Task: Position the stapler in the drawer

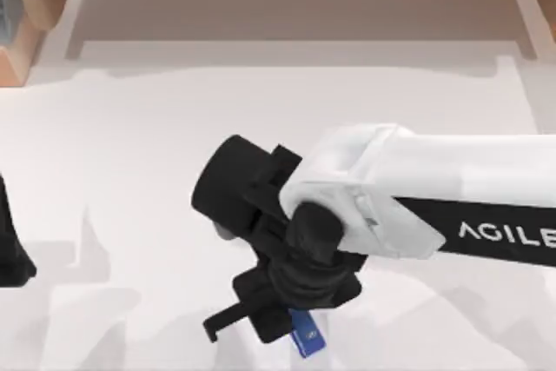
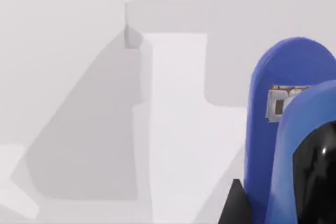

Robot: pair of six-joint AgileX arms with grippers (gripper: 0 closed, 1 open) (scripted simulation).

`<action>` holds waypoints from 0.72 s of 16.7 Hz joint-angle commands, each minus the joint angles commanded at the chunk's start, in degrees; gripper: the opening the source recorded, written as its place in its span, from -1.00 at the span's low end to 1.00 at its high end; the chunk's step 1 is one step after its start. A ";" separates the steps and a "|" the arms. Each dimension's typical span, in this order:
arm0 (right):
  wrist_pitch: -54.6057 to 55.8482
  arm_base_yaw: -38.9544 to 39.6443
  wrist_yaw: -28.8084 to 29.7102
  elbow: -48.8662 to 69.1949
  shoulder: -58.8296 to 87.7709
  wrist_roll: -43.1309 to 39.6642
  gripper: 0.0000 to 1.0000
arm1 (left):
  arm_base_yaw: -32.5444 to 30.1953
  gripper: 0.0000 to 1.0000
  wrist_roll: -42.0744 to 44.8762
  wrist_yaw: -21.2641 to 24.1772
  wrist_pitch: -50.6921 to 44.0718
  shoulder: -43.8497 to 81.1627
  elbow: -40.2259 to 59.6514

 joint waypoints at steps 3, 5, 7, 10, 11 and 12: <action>-2.56 -9.84 0.71 7.96 -1.07 -9.33 -1.00 | 0.00 1.00 0.00 0.00 0.00 0.00 0.00; -4.94 -18.95 1.08 13.77 -1.29 -16.81 -1.00 | 0.00 1.00 0.00 0.00 0.00 0.00 0.00; -7.71 -29.43 1.20 19.36 -0.99 -24.58 -1.00 | 0.00 1.00 0.00 0.00 0.00 0.00 0.00; -12.02 -45.90 1.08 27.31 0.71 -35.21 -1.00 | 0.00 1.00 0.00 0.00 0.00 0.00 0.00; -13.29 -51.17 0.96 29.84 1.70 -38.21 -1.00 | 0.00 1.00 0.00 0.00 0.00 0.00 0.00; -14.37 -56.17 0.78 32.32 2.98 -40.88 -1.00 | 0.00 1.00 0.00 0.00 0.00 0.00 0.00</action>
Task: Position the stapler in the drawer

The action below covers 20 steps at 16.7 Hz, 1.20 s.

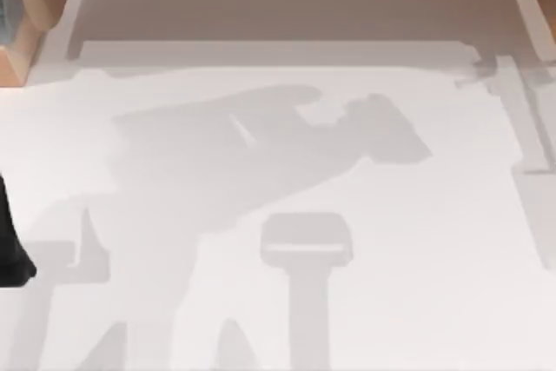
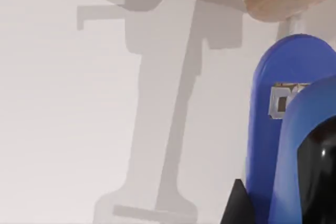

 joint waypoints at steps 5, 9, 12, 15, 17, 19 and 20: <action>-2.11 -17.88 -2.13 11.37 11.68 -8.21 -1.00 | 0.00 1.00 0.00 0.00 0.00 0.00 0.00; -2.85 -22.63 -4.65 15.81 23.10 -9.85 -1.00 | 0.00 1.00 0.00 0.00 0.00 0.00 0.00; -5.13 -23.44 -5.63 16.02 28.17 -9.52 -1.00 | 0.00 1.00 0.00 0.00 0.00 0.00 0.00; -5.90 -23.60 -5.73 15.85 28.93 -9.31 -1.00 | 0.00 1.00 0.00 0.00 0.00 0.00 0.00; -5.90 -23.60 -5.73 15.85 28.93 -9.31 -1.00 | 0.00 1.00 0.00 0.00 0.00 0.00 0.00; -5.76 -23.33 -5.78 15.94 28.97 -9.26 -1.00 | 0.00 1.00 0.00 0.00 0.00 0.00 0.00; -5.54 -23.44 -6.31 16.43 29.01 -9.38 -1.00 | 0.00 1.00 0.00 0.00 0.00 0.00 0.00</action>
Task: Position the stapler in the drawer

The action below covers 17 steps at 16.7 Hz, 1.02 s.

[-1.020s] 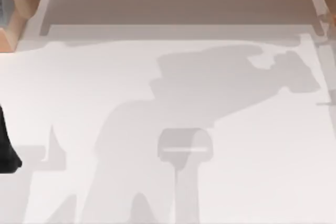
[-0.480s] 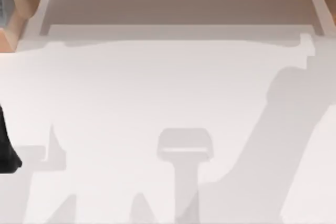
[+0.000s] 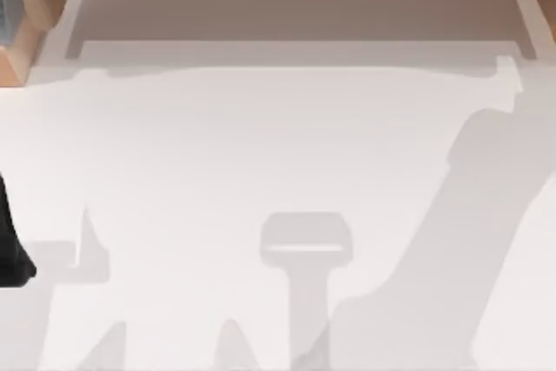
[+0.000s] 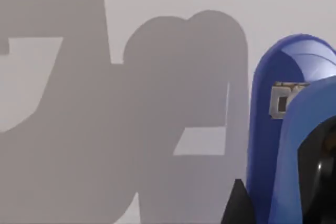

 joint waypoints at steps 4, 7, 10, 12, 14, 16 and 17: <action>-0.44 -0.58 -2.24 2.57 -2.14 -1.73 -1.00 | 0.00 1.00 0.00 0.00 0.00 0.00 0.00; -0.95 -0.57 -0.65 3.41 -3.44 -3.53 -1.00 | 0.00 1.00 0.00 0.00 0.00 0.00 0.00; 0.96 0.24 1.38 1.96 -2.22 -3.94 -1.00 | 0.00 1.00 0.00 0.00 0.00 0.00 0.00; 1.93 0.54 1.60 0.22 -0.65 -2.49 -1.00 | 0.00 1.00 0.00 0.00 0.00 0.00 0.00; 1.83 0.14 0.93 -1.39 0.30 -0.56 -1.00 | 0.00 1.00 0.00 0.00 0.00 0.00 0.00; 1.55 -0.13 0.58 -2.04 0.36 0.11 -1.00 | 0.00 1.00 0.00 0.00 0.00 0.00 0.00; 1.55 -0.13 0.58 -2.04 0.36 0.11 -1.00 | 0.00 1.00 0.00 0.00 0.00 0.00 0.00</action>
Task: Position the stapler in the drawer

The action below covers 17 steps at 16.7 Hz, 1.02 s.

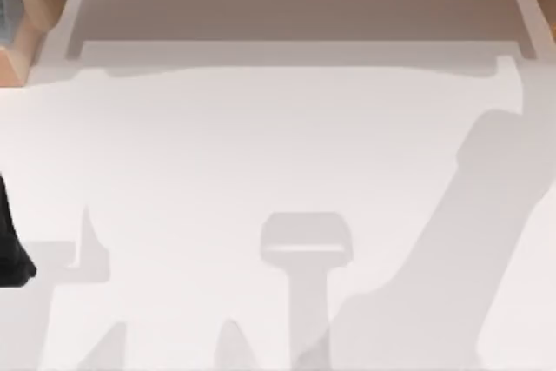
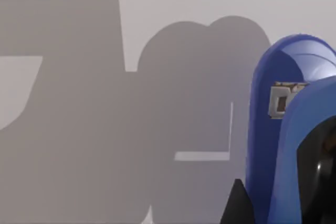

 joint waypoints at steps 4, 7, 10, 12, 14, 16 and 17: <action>0.00 0.00 0.00 0.00 0.00 0.00 -0.70 | 0.00 1.00 0.00 0.00 0.00 0.00 0.00; 0.00 0.00 0.00 0.00 0.00 0.00 -0.25 | 0.00 1.00 0.00 0.00 0.00 0.00 0.00; 0.00 0.00 0.00 0.00 0.00 0.00 0.21 | 0.00 1.00 0.00 0.00 0.00 0.00 0.00; 0.00 0.00 0.00 0.00 0.00 0.00 0.51 | 0.00 1.00 0.00 0.00 0.00 0.00 0.00; 0.00 0.00 0.00 0.00 0.00 0.00 0.81 | 0.00 1.00 0.00 0.00 0.00 0.00 0.00; 0.00 0.00 0.00 0.00 0.00 0.00 1.00 | 0.00 1.00 0.00 0.00 0.00 0.00 0.00; 0.00 0.00 0.00 0.00 0.00 0.00 1.00 | 0.00 1.00 0.00 0.00 0.00 0.00 0.00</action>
